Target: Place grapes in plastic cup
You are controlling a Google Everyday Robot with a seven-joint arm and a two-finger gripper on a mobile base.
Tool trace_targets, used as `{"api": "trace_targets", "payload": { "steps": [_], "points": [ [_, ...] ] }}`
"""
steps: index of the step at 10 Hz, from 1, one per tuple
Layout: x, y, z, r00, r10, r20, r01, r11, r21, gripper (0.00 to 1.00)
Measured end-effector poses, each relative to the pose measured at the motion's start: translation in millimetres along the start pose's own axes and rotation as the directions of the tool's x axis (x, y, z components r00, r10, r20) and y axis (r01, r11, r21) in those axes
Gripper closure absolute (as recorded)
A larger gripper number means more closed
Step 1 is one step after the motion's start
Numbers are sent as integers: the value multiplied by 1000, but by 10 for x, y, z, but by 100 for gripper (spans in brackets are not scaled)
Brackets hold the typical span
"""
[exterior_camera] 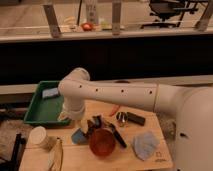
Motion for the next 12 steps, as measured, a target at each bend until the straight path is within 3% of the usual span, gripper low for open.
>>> {"api": "trace_targets", "payload": {
  "steps": [12],
  "points": [
    [31, -30, -4, 1000, -23, 18, 23, 1000, 16, 20]
  ]
}}
